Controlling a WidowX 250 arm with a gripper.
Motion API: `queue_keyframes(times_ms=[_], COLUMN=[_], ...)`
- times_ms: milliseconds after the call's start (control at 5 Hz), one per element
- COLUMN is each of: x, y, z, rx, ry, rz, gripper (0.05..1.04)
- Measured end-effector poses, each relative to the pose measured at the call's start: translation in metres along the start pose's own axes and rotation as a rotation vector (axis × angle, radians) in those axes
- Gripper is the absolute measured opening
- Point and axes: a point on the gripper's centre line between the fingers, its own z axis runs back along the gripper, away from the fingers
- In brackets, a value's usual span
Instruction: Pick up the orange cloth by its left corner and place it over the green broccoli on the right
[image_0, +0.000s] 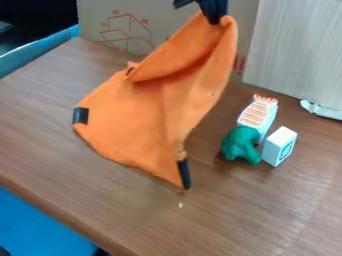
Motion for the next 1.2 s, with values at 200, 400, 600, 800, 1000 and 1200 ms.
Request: queue_keyframes(times_ms=[200, 400, 600, 800, 1000, 1200], x=[0.005, 0.003, 0.001, -0.001, -0.005, -0.009], y=[-0.011, -0.021, -0.023, -0.016, -0.014, -0.016], z=[-0.014, -0.017, -0.026, -0.039, -0.044, -0.044], rx=[0.003, -0.02, -0.027, -0.015, -0.016, -0.036], ry=[0.027, 0.028, 0.027, 0.019, 0.033, 0.053], rz=[0.036, 0.036, 0.046, 0.046, 0.041, 0.035], gripper=[0.058, 0.085, 0.236, 0.501, 0.78, 0.993])
